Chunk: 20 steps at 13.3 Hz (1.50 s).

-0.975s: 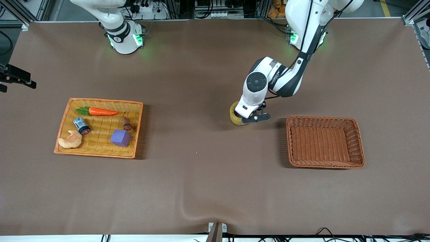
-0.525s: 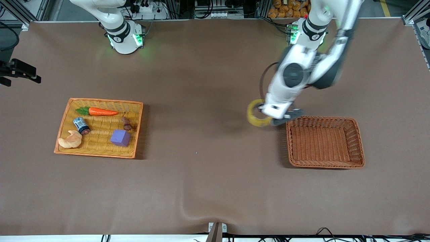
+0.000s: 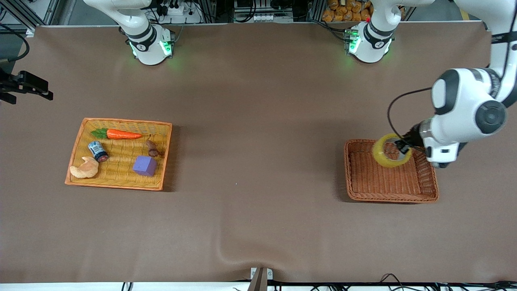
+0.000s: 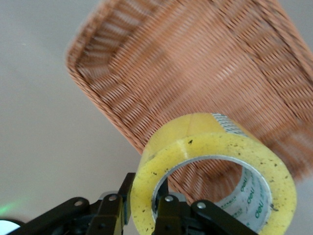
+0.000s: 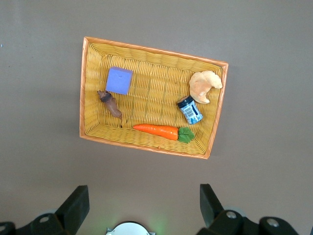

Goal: Transfer tape with both arms
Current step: 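Carry the tape with the left gripper over the brown basket, then lower the tape into the basket and open the left gripper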

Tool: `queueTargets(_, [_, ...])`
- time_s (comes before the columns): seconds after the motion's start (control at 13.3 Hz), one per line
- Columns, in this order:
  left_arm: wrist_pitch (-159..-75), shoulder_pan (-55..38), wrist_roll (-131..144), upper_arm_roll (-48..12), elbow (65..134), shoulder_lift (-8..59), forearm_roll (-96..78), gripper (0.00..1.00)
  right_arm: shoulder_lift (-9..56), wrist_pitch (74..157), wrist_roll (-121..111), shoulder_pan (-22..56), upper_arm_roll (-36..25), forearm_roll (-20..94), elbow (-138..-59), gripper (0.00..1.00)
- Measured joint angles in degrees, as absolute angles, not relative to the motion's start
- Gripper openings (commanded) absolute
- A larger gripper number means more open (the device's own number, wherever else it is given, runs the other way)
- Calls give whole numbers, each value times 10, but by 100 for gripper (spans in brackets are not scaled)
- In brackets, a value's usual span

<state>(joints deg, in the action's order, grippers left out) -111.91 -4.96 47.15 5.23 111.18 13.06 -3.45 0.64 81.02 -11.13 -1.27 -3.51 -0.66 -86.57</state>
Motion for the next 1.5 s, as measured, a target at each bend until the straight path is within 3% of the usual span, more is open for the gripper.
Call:
queueTargets(0.45, [-1208,-19,473,46,1113,194,-35,0,6,815,-109,-13,-39,-7,-865,100])
queueTargets(0.53, [-1222,-19,473,45,1113,205,-35,14,6,816,-109,-13,-39,-7,-865,100])
queueTargets(0.6, [-1233,-19,473,45,1112,213,-35,79,6,817,-109,-13,-39,-7,-865,100])
queueTargets(0.67, [-1246,-19,473,44,1112,220,-35,100,6,818,-109,-13,-39,-7,-865,100])
queueTargets(1.05, [-1285,-21,468,35,1105,219,-35,100,6,821,-109,-13,-41,-7,-865,100])
queueTargets(1.5, [-1272,-23,352,-8,1092,101,-35,100,6,821,-109,-13,-40,-7,-865,100])
